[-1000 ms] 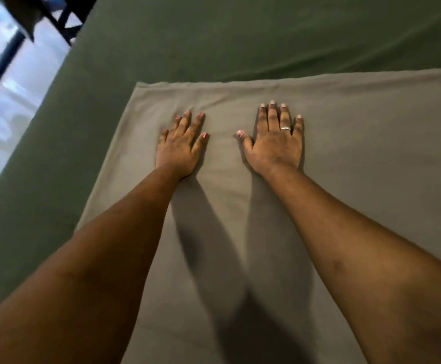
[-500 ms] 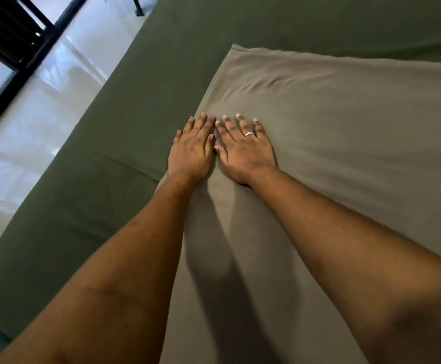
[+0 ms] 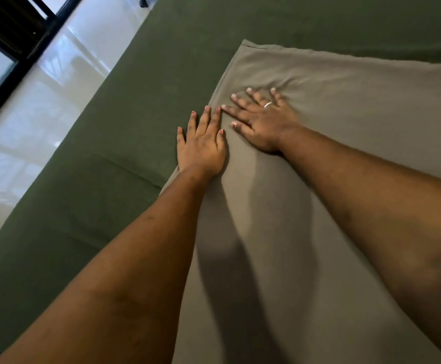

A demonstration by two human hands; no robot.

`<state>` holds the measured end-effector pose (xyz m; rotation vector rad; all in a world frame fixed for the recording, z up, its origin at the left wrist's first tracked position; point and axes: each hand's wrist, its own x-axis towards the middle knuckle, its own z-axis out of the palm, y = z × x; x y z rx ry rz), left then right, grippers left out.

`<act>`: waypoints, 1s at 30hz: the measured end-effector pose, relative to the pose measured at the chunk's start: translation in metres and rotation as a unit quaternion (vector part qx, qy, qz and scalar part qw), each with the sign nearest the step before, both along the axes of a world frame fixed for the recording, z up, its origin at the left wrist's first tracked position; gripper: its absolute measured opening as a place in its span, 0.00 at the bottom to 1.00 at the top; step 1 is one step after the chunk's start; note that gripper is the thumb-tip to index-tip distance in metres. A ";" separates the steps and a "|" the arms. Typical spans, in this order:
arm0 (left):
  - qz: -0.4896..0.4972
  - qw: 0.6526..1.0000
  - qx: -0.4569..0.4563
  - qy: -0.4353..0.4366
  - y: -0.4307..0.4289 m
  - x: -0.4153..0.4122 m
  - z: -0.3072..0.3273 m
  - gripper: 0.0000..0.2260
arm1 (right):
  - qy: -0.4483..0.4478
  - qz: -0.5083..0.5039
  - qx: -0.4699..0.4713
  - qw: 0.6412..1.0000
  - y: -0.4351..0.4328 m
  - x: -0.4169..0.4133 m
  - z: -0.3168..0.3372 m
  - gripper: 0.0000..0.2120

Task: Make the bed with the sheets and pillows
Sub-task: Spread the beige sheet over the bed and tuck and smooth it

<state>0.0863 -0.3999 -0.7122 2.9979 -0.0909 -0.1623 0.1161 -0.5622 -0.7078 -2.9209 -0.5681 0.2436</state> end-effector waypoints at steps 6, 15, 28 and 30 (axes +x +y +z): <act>0.028 1.000 0.007 0.004 -0.012 0.028 -0.005 0.23 | -0.026 -0.051 -0.002 0.998 -0.002 0.036 -0.009 0.25; 0.141 0.988 -0.005 -0.061 -0.069 0.050 -0.022 0.22 | -0.040 -0.068 0.014 0.997 -0.002 0.052 -0.009 0.24; 0.124 0.991 0.027 -0.044 -0.072 0.051 -0.013 0.24 | -0.026 -0.202 0.007 0.979 -0.192 -0.028 0.004 0.25; 0.121 0.990 0.063 -0.032 -0.074 0.051 -0.006 0.24 | -0.025 -0.236 -0.018 0.971 -0.249 -0.063 0.008 0.25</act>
